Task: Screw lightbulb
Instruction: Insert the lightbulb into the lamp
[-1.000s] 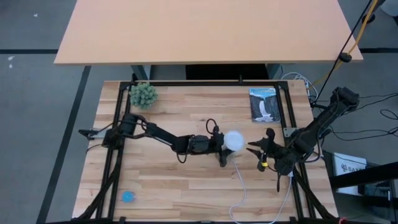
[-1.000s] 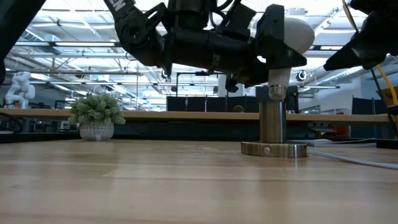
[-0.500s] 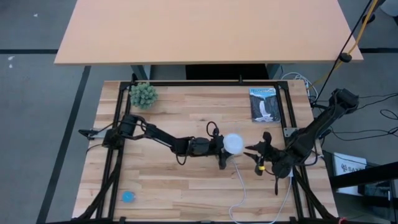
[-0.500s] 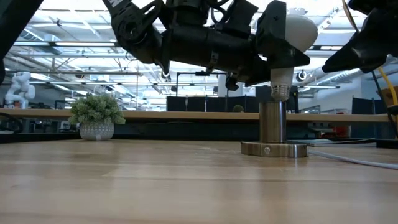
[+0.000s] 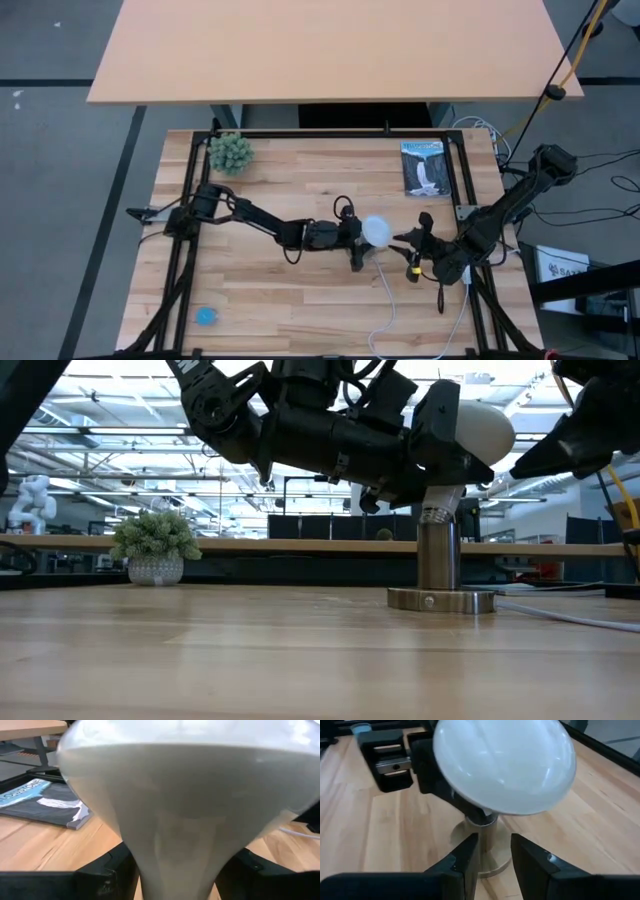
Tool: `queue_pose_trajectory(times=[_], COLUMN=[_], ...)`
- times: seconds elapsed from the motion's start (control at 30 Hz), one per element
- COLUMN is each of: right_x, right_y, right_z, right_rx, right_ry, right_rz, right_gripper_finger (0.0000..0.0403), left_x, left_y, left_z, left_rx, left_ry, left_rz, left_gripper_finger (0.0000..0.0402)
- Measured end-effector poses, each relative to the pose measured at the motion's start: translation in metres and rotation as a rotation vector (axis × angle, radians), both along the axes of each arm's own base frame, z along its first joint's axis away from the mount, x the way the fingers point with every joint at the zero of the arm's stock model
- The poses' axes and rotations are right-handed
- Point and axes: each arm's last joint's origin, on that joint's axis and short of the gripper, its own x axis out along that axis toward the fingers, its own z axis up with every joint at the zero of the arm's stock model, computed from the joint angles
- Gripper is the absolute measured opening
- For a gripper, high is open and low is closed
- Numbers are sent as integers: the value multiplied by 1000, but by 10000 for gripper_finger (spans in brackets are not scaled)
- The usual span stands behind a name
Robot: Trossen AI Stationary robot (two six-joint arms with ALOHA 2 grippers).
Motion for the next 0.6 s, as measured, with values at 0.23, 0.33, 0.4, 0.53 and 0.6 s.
queue_pose_trajectory(times=[0.23, 0.33, 0.4, 0.53, 0.6], right_x=[5, 6, 6, 6, 6], right_y=[-7, -8, -8, -8, -8], right_z=[0, 0, 0, 0, 0], right_rx=[-27, -28, -30, -33, -38], right_ry=[17, 23, 24, 26, 27], right_rz=[-15, -9, -7, -5, -2], right_gripper_finger=[106, 106, 106, 106, 106], left_x=[0, 0, 0, 0, 0], left_y=[0, -1, -1, -1, -1], left_z=[0, 0, 0, 0, 0], left_rx=[-1, -4, -4, -4, -4], left_ry=[1, 0, 1, 0, 1], left_rz=[0, -1, -1, -1, -1], left_gripper_finger=[213, 213, 213, 213, 213])
